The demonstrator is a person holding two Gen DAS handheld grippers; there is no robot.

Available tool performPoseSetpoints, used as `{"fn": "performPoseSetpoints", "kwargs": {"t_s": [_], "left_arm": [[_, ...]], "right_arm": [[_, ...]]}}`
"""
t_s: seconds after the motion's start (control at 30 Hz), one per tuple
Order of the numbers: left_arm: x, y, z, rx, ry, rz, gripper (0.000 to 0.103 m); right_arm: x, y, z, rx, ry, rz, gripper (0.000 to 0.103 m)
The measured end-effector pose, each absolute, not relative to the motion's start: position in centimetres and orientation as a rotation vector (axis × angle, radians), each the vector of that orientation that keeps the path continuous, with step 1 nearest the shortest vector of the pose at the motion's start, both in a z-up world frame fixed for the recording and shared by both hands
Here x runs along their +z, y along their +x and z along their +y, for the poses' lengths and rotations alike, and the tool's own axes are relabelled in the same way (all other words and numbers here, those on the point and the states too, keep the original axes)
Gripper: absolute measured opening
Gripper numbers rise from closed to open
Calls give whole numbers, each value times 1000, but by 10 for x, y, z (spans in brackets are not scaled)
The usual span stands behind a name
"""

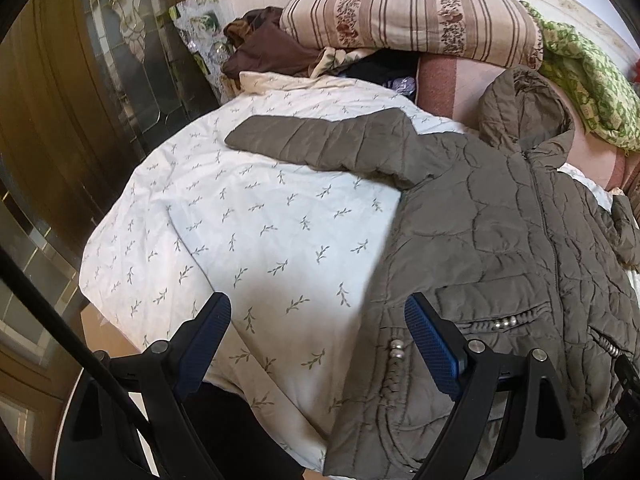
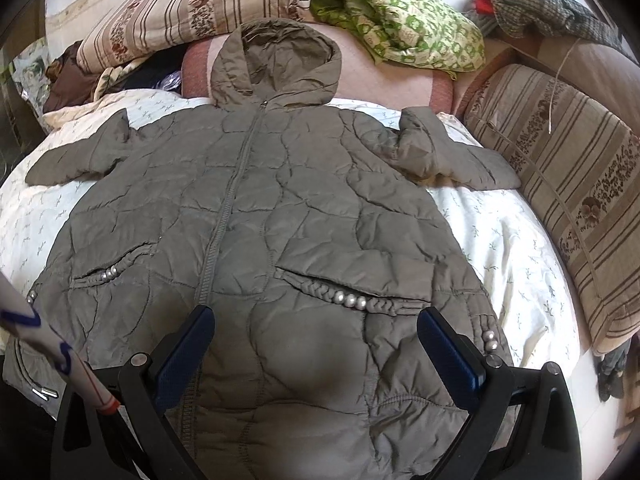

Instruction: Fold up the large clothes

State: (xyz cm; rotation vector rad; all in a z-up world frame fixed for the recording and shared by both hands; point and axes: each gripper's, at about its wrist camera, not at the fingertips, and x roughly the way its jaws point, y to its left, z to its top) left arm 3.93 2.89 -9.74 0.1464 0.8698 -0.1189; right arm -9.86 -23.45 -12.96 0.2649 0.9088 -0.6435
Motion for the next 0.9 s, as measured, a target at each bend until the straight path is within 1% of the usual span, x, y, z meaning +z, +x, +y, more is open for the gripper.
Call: {"fn": "performPoseSetpoints", "kwargs": {"t_s": [0.57,0.9], "left_arm": [[-122,64,64,-80,83,934,88],[-128,75,76,-53,73,949,88]], "right_arm": [[-131,-62,-203,-586,183,961,103],[-131,-30,-183,-524,126,959,103]]}}
